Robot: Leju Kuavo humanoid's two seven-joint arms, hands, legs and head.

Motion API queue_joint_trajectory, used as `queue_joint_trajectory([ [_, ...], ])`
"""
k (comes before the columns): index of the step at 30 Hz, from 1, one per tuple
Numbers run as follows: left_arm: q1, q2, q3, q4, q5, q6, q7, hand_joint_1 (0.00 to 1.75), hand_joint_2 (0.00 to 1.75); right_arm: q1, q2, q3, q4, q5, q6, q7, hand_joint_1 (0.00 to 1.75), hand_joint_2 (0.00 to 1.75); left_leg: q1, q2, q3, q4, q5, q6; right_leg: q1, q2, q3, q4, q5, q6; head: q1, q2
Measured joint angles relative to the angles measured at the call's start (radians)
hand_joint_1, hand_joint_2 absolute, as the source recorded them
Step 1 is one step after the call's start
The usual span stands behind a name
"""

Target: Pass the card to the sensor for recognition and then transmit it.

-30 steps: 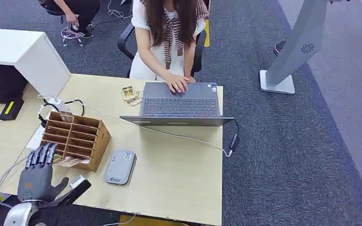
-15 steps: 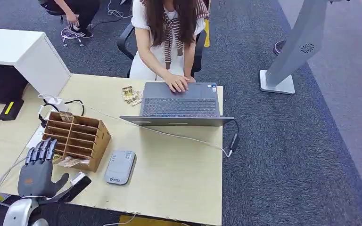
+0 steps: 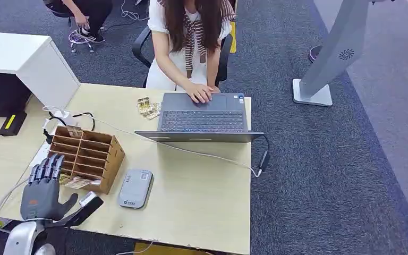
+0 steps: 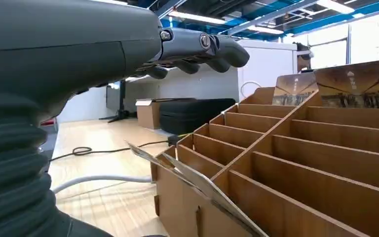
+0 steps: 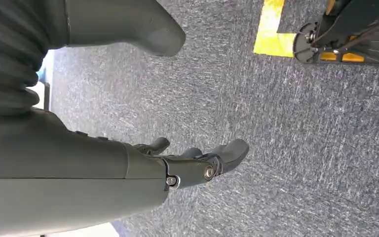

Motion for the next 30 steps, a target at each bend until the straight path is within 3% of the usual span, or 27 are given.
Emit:
queue_joint_trajectory([
  [14,-0.017,0.000,-0.010,0.034,-0.008,0.000,0.007,0.00,1.75,-0.004,0.000,0.003,0.000,0.006,0.002,-0.002,0.00,1.75,0.000,0.000,0.000,0.000,0.000,0.000,0.000,0.000,0.000,0.000,0.000,0.000,0.000,0.000],
  [15,-0.018,0.000,-0.010,0.036,-0.007,0.001,0.008,1.75,1.75,-0.004,0.000,0.003,0.000,0.006,0.002,-0.002,0.00,1.75,0.000,0.000,0.000,0.000,0.000,0.000,0.000,0.000,0.000,0.000,0.000,0.000,0.000,0.000],
  [30,-0.020,0.006,-0.018,0.051,0.013,0.012,-0.006,1.75,1.75,-0.004,0.000,0.003,0.000,0.019,0.007,-0.003,0.00,1.75,0.000,0.000,0.000,0.000,0.000,0.000,0.000,0.000,0.000,0.000,0.000,0.000,0.000,0.000],
])
